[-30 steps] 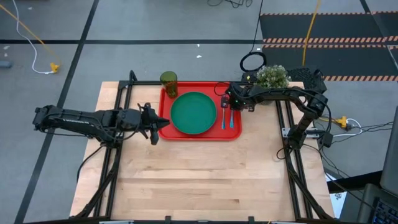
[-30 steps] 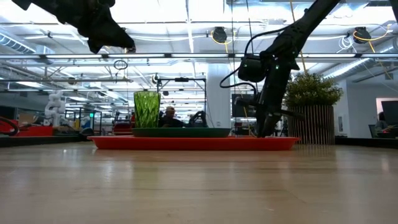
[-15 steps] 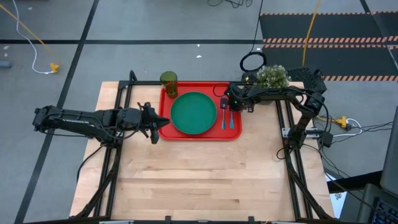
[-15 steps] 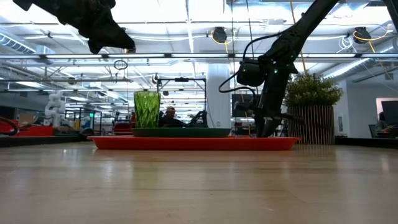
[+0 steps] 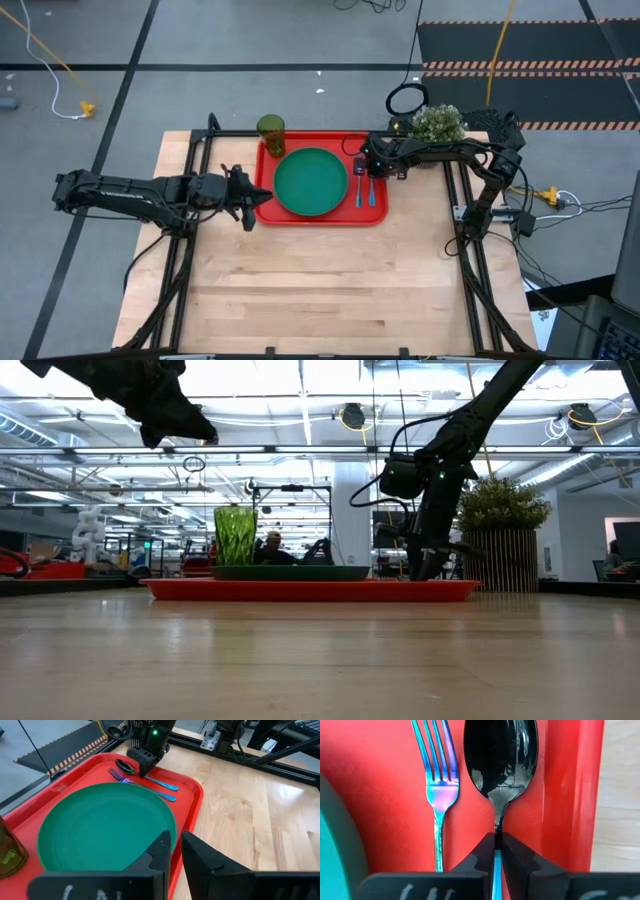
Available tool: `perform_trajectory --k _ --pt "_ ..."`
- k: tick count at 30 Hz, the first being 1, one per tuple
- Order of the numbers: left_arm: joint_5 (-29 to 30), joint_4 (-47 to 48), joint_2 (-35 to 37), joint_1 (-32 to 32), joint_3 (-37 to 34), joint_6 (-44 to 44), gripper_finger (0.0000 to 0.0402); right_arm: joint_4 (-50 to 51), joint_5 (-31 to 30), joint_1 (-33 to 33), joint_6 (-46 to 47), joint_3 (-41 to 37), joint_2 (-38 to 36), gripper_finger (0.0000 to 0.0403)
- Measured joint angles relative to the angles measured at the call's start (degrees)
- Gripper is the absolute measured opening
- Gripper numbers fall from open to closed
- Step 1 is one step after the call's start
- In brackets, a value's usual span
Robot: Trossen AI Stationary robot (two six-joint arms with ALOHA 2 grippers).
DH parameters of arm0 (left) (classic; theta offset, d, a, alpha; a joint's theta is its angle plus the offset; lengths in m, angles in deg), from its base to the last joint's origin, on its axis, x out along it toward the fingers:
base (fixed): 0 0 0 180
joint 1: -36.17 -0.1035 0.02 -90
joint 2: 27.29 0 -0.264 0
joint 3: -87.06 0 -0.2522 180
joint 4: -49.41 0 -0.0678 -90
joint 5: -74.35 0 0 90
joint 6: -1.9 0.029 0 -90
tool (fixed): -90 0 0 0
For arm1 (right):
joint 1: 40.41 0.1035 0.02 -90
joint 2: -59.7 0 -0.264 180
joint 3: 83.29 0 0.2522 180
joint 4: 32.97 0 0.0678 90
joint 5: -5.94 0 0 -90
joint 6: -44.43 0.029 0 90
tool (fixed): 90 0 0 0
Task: Pick and place plate/cup/fork/spoon on tray
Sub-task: Put the blue spoon on the orange serving tray to the right of the blue fork, then return to Home Position
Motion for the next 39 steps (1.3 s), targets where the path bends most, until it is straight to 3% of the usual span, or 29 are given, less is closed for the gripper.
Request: perform_trajectory --k 14,28,34,39 --pt "0.02 -0.06 0.00 0.00 0.00 -4.08 0.0049 -0.20 0.15 0.00 -1.93 0.00 0.00 0.0025" --pt "0.28 -0.09 0.00 0.02 0.00 -7.69 0.0049 0.47 0.26 -0.37 -1.35 -0.02 -2.49 0.0147" --pt "0.35 0.14 0.00 0.02 0.00 -8.94 0.0049 -0.01 0.95 -1.75 -6.76 0.00 -8.44 0.0170" --pt "0.52 1.11 -0.02 0.02 0.00 -5.20 0.0049 0.22 5.72 -1.96 -15.07 0.02 -13.98 0.0171"
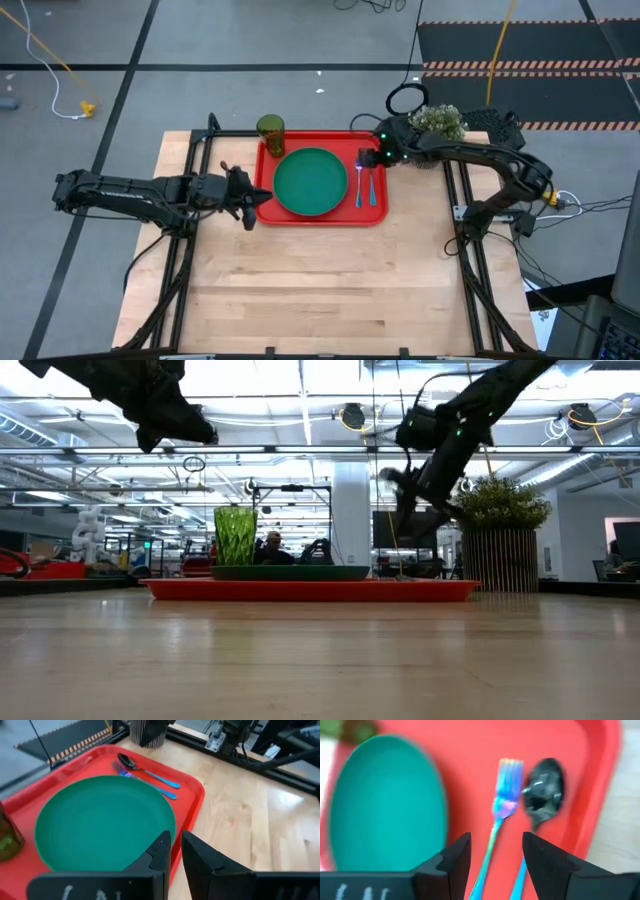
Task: Pick and place plate/cup/fork/spoon on tray
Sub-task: Return to Home Position
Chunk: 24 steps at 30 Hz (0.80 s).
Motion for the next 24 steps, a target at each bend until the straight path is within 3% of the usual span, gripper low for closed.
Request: perform_trajectory --k 11,18,24 --pt "3.86 -6.56 0.02 -0.13 0.00 6.46 0.0049 -0.41 10.12 1.98 -15.59 0.00 -10.65 0.0165" --pt "4.95 -6.90 0.02 -0.14 0.00 6.13 0.0049 -3.22 16.08 2.07 -23.03 0.00 -15.92 0.0128" --pt "5.01 -10.26 0.60 -0.17 0.01 3.19 0.0049 -5.72 16.18 2.07 -28.43 0.00 -18.37 0.0082"
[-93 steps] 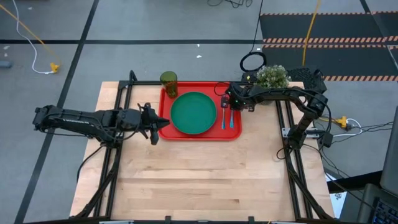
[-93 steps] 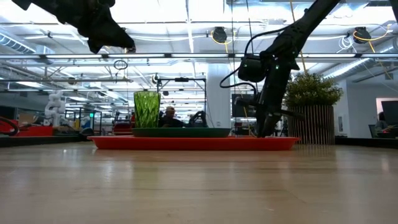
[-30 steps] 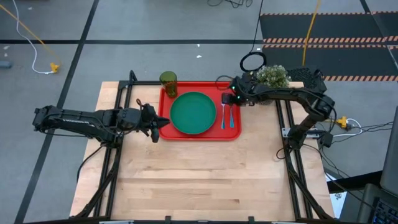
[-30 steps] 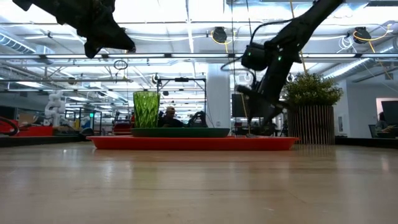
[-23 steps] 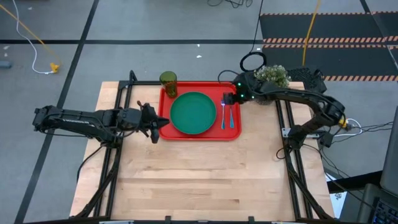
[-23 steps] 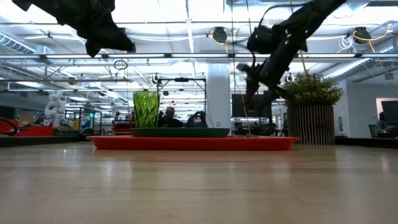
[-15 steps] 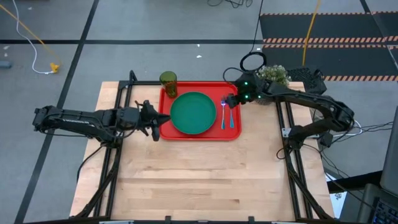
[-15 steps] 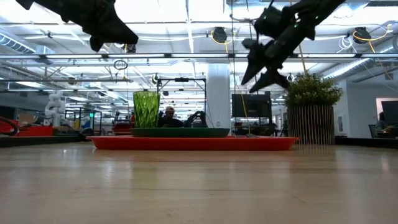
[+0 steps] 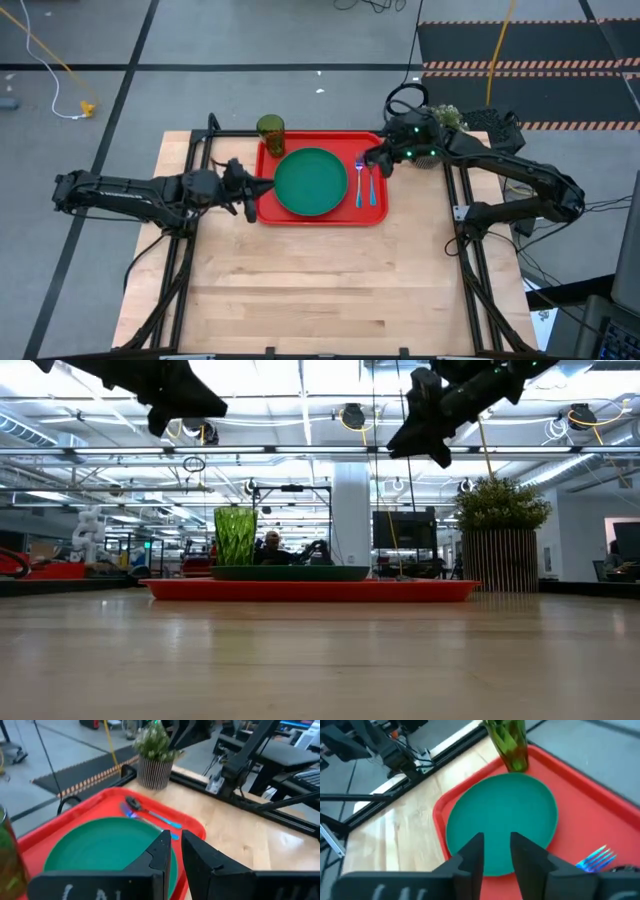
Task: Pick and place plate/cup/fork/spoon on tray
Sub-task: Return to Home Position
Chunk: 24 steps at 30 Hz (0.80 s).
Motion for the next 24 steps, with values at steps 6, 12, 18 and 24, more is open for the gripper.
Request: perform_trajectory --k 6,12,18,24 --pt "-2.03 -3.13 0.61 0.00 0.01 4.46 0.0038 -2.05 1.23 0.00 -1.88 0.00 -0.28 0.0015" --pt "-4.78 -5.98 4.07 -0.17 0.01 8.26 0.0006 -10.25 4.04 3.28 1.98 0.00 -0.28 0.0003" --pt "-5.01 -6.99 8.91 0.46 0.01 8.27 0.0005 -24.06 2.66 11.85 -7.17 0.00 -0.31 0.0001" --pt "-5.03 -6.48 11.96 3.98 0.01 8.47 0.0004 -25.03 2.83 21.13 -20.92 0.00 -0.31 0.0001"
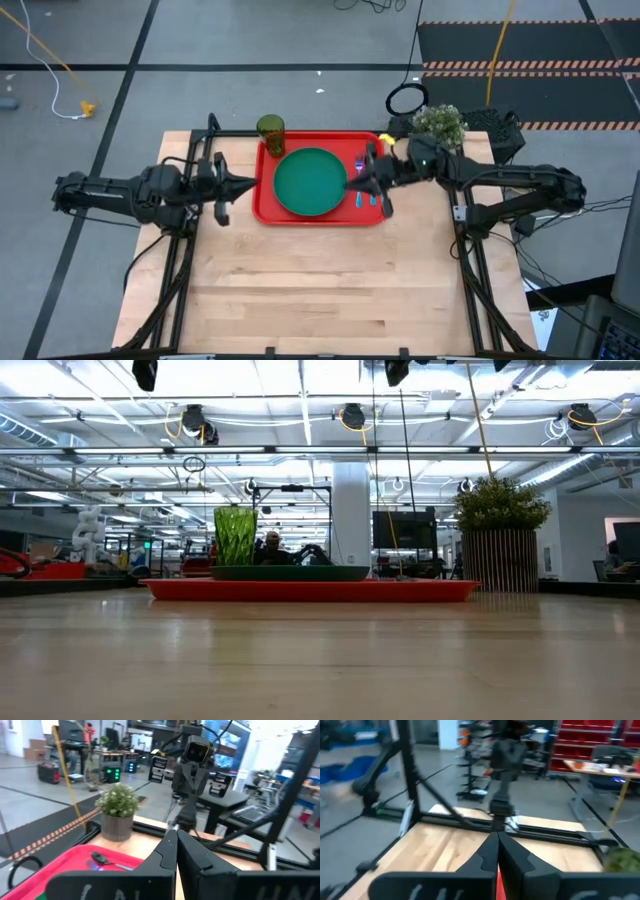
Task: Pick and place plate/cup/fork/spoon on tray
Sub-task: Return to Home Position
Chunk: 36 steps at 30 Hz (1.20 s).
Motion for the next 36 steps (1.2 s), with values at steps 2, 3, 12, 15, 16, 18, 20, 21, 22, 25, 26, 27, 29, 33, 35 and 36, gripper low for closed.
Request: perform_trajectory --k 2,3,12,15,16,18,20,21,22,25,26,27,29,33,35,36 --pt "0.00 0.63 0.30 1.54 -0.01 0.52 0.0004 0.59 -0.24 2.49 -0.33 0.00 0.00 0.0000" --pt "0.00 1.25 0.32 2.31 0.00 0.58 0.0003 1.00 -0.60 3.56 -0.34 0.00 0.00 0.0000" --pt "0.95 6.62 -0.06 6.58 -0.02 0.15 0.0002 4.13 -3.12 9.81 -6.39 -1.27 -2.78 0.0000" --pt "3.38 6.58 -0.20 6.97 -0.02 -0.16 0.0003 2.04 -3.15 10.61 -6.36 -5.07 -5.66 0.0000" --pt "4.24 6.54 -0.20 6.97 -0.02 -0.38 0.0002 1.52 -3.33 10.83 -6.34 -6.60 -6.90 0.0000" --pt "5.87 6.53 -0.20 6.97 -0.02 -0.63 0.0002 0.54 -5.12 11.34 -6.04 -9.77 -9.69 0.0000" --pt "7.61 6.54 -0.20 6.97 -0.02 -0.57 0.0002 -0.52 -6.71 11.63 -6.06 -13.48 -13.03 0.0000" --pt "8.30 6.54 -0.20 6.97 -0.02 -0.35 0.0002 -0.90 -7.57 11.63 -6.11 -15.40 -14.76 0.0000" --pt "8.94 6.52 -0.20 6.97 -0.02 -0.31 0.0002 -1.00 -8.42 11.63 -6.11 -17.32 -16.61 0.0000" --pt "10.00 6.53 -0.20 6.97 -0.02 -0.75 0.0002 -1.02 -10.73 11.63 -6.23 -22.77 -21.85 0.0000" --pt "10.10 6.52 -0.20 6.97 -0.02 -1.00 0.0002 -1.04 -10.92 11.61 -6.53 -24.44 -23.44 0.0000" --pt "10.12 6.47 -0.20 6.97 -0.02 -1.00 0.0002 -1.02 -10.94 11.61 -6.98 -26.17 -25.16 0.0000" --pt "10.12 6.32 -0.45 6.97 -0.02 -0.84 0.0002 -1.06 -10.92 11.49 -7.63 -29.68 -28.04 0.0000" --pt "10.12 6.61 -1.50 6.96 -0.04 1.01 0.0001 -3.95 -10.90 11.50 -5.65 -37.10 -32.49 0.0000" --pt "10.12 6.74 -2.24 6.61 -0.04 1.58 0.0001 -8.71 -10.90 11.50 -4.41 -41.06 -33.97 0.0000" --pt "10.11 7.42 -2.62 6.35 -0.04 1.55 0.0001 -11.17 -10.90 11.50 -4.12 -42.91 -34.50 0.0000"
